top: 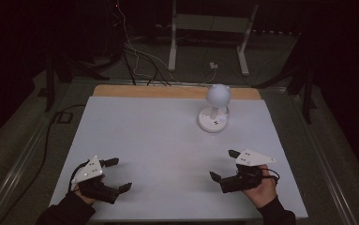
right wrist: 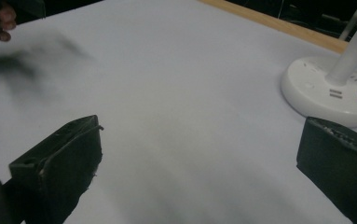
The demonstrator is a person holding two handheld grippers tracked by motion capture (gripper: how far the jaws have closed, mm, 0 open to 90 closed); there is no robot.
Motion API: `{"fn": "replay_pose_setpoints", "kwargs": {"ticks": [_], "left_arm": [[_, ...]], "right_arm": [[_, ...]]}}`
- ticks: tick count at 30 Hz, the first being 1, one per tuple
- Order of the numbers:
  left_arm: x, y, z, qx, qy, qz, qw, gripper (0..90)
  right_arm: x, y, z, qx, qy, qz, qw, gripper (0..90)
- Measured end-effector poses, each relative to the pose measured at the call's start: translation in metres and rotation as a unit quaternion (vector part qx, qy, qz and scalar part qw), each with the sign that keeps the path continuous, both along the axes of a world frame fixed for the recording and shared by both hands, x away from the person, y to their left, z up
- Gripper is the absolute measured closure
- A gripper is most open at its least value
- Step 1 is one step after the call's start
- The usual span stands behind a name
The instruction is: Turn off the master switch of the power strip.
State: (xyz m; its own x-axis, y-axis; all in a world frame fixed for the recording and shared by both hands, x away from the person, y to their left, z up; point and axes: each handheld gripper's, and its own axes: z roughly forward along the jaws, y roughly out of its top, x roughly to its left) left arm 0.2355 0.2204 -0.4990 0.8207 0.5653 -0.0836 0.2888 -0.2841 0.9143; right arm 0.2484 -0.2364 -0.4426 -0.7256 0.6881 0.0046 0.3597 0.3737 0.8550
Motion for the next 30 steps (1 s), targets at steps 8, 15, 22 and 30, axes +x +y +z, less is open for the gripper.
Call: {"fn": "replay_pose_setpoints", "kwargs": {"ticks": [8,15,22,30], "left_arm": [[0.0,0.0,0.0,-0.004,-0.001,0.001,1.0,0.4],[0.0,0.001,0.0,-0.005,0.0,0.002,1.0,0.4],[0.0,0.001,0.0,-0.004,0.0,0.001,1.0,0.4],[0.0,0.001,0.001,-0.007,0.0,0.002,1.0,0.4]], "right_arm": [[0.01,-0.002,0.01,0.003,-0.008,-0.009,0.9999,0.3],[0.022,-0.006,0.018,0.001,-0.014,-0.023,0.9996,0.3],[0.034,-0.011,0.024,0.002,-0.019,-0.037,0.9991,0.4],[0.053,-0.017,0.03,0.003,-0.023,-0.06,0.9979,1.4]]}}
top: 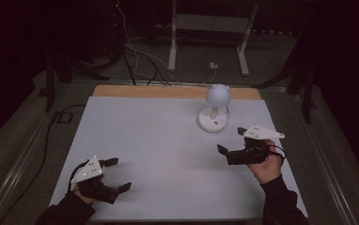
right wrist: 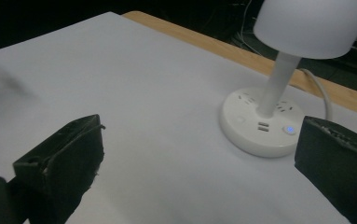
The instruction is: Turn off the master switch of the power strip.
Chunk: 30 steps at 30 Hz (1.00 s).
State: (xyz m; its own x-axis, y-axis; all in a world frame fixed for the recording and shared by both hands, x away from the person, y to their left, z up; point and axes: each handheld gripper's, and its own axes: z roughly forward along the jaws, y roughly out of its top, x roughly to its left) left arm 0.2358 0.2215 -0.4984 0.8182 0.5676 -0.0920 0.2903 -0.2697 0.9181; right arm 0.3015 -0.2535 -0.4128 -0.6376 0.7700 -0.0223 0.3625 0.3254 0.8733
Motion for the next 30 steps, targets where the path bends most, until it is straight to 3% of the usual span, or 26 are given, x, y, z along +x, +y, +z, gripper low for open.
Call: {"fn": "replay_pose_setpoints", "kwargs": {"ticks": [11,30], "left_arm": [[0.0,0.0,0.0,0.0,0.0,-0.001,1.0,0.4],[0.0,0.0,0.0,0.0,-0.001,-0.003,1.0,0.4]], "right_arm": [[0.027,-0.003,-0.001,-0.002,0.001,-0.02,0.9998,1.4],[0.075,-0.012,-0.019,0.0,0.017,-0.062,0.9979,1.4]]}}
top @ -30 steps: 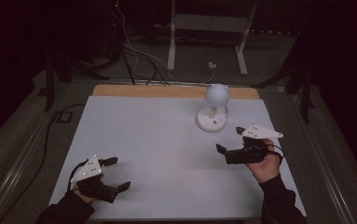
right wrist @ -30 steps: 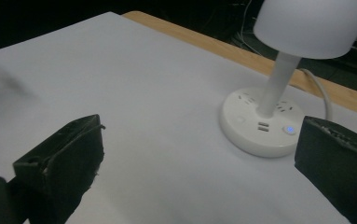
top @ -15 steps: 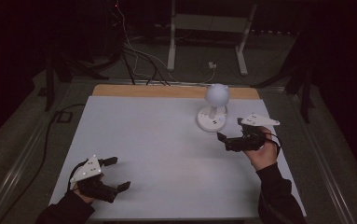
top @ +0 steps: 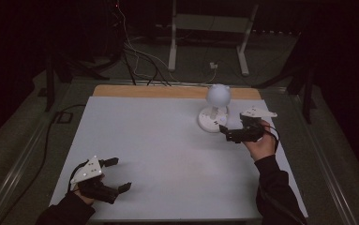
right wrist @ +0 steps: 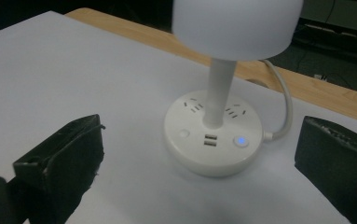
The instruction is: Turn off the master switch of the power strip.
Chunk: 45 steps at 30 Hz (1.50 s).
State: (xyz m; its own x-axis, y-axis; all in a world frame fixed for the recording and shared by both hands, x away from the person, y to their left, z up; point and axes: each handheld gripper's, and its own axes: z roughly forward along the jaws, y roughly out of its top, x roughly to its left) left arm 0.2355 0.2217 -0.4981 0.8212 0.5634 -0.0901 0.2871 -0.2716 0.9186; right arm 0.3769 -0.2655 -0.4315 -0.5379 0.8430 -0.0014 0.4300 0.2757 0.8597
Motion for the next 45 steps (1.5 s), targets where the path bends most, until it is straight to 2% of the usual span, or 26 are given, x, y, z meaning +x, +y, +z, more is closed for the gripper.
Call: {"fn": "replay_pose_setpoints", "kwargs": {"ticks": [6,8,11,15,19,26,31,34,39,45], "left_arm": [[0.0,0.0,0.0,-0.001,0.0,0.0,1.0,0.4],[0.0,0.0,0.0,0.0,0.0,0.0,1.0,0.4],[0.0,0.0,0.0,-0.001,0.0,0.0,1.0,0.4],[0.0,0.001,0.0,-0.001,0.0,-0.001,1.0,0.4],[0.0,0.001,0.0,-0.001,0.0,-0.001,1.0,0.4],[0.0,0.001,0.0,-0.002,0.001,0.0,1.0,0.4],[0.0,0.001,0.0,-0.001,0.002,0.0,1.0,0.4],[0.0,0.001,0.0,-0.002,0.002,0.001,1.0,0.4],[0.001,0.001,0.0,-0.002,0.002,0.001,1.0,0.4],[0.001,0.001,0.0,-0.003,0.003,0.002,1.0,0.4]], "right_arm": [[0.012,0.0,-0.005,-0.003,0.001,-0.01,0.9999,1.4],[0.019,0.0,-0.009,-0.003,0.003,-0.018,0.9998,4.0],[0.026,0.0,-0.014,0.003,0.006,-0.023,0.9997,4.1],[0.033,0.0,-0.02,-0.002,0.017,-0.035,0.9993,9.2],[0.039,-0.001,-0.025,-0.005,0.017,-0.048,0.9987,14.5],[0.047,0.001,-0.034,-0.013,0.017,-0.083,0.9963,17.9],[0.052,0.001,-0.039,-0.004,0.02,-0.106,0.9942,22.3],[0.053,0.001,-0.041,-0.01,0.026,-0.113,0.9932,29.6],[0.054,0.002,-0.04,-0.018,0.032,-0.129,0.991,54.4],[0.057,0.002,-0.04,-0.017,0.037,-0.149,0.988,75.2]]}}
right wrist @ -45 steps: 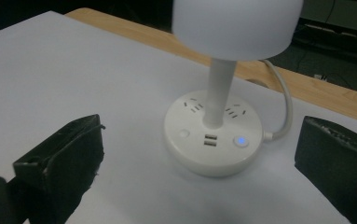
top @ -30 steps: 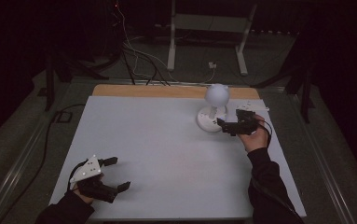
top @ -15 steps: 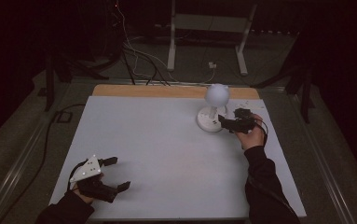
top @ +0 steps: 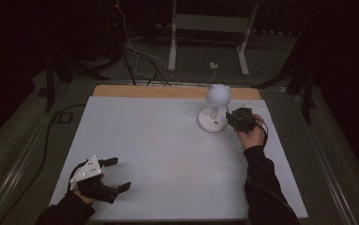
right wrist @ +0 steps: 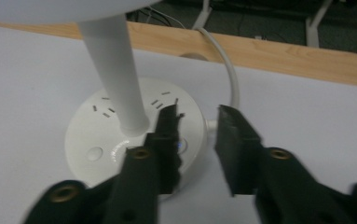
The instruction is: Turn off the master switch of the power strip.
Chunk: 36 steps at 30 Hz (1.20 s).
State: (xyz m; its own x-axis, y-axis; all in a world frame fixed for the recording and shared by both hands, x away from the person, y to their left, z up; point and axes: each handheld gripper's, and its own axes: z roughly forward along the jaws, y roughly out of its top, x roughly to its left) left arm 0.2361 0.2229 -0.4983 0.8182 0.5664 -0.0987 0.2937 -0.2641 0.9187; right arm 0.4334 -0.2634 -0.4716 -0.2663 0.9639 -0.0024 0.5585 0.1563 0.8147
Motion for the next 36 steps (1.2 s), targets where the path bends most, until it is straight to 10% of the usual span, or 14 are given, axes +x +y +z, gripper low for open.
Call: {"fn": "replay_pose_setpoints", "kwargs": {"ticks": [5,36], "left_arm": [[0.0,0.0,0.0,0.0,0.0,0.0,1.0,0.4],[0.0,0.001,0.0,-0.001,0.0,0.0,1.0,0.4]], "right_arm": [[0.002,0.002,-0.001,-0.004,0.007,-0.009,0.9999,90.0],[0.02,0.019,-0.027,-0.016,0.016,-0.017,0.9996,90.0]]}}
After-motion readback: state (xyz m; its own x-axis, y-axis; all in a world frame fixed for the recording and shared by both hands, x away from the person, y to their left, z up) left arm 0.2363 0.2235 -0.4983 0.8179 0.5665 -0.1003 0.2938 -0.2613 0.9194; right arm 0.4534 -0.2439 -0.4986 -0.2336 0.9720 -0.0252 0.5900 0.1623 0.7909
